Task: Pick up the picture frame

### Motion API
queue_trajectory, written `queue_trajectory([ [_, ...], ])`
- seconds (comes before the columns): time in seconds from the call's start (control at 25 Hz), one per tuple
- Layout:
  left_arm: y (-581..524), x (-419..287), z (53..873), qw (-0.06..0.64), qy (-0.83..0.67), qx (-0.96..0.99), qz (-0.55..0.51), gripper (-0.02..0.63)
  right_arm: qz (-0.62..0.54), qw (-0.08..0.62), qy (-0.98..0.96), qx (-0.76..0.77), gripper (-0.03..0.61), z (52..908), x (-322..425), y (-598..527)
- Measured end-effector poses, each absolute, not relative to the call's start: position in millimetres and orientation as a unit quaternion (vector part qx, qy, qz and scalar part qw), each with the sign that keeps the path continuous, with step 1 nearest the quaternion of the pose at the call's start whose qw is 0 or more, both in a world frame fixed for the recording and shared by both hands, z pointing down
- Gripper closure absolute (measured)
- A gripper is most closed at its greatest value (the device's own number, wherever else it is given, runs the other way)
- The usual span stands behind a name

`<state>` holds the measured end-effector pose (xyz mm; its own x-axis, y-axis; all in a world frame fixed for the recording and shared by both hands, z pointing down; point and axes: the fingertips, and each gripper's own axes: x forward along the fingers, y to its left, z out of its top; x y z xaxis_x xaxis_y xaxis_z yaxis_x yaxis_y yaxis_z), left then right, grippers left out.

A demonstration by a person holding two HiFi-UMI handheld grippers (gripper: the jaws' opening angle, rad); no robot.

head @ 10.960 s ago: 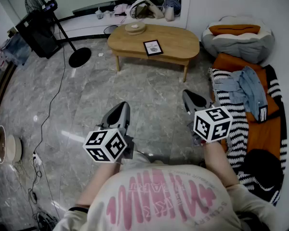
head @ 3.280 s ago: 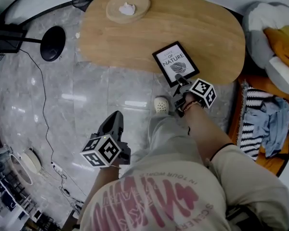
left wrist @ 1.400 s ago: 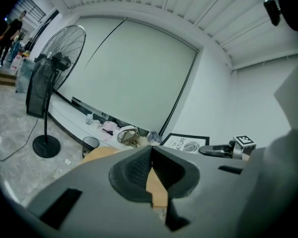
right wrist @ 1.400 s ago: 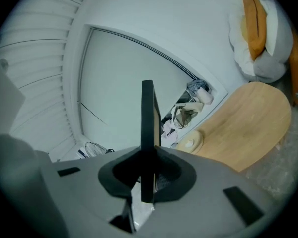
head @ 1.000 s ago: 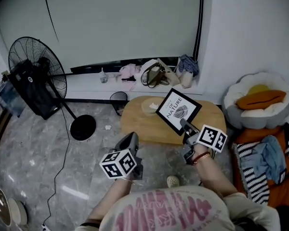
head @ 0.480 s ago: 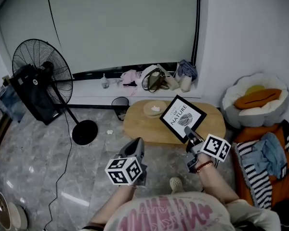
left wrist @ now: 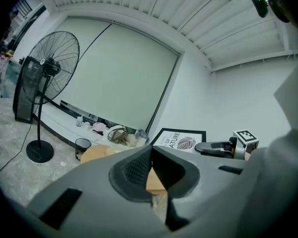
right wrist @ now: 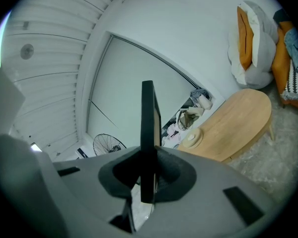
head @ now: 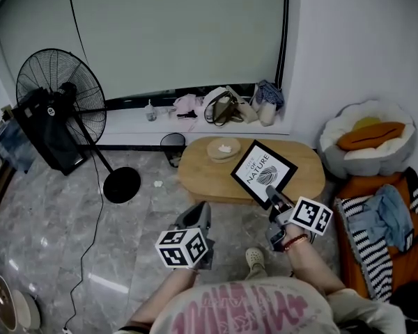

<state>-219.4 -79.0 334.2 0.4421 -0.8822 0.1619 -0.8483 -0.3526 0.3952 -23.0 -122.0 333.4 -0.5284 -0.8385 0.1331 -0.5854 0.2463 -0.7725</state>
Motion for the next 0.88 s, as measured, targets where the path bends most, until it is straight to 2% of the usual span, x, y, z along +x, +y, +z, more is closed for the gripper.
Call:
queue_trajectory([
  [0.88,-48.6,-218.3,343.6,0.224,-0.519,0.824,-0.046,0.611,-0.415,0.13,0.767,-0.472,0.52,357.2,-23.3,-78.1],
])
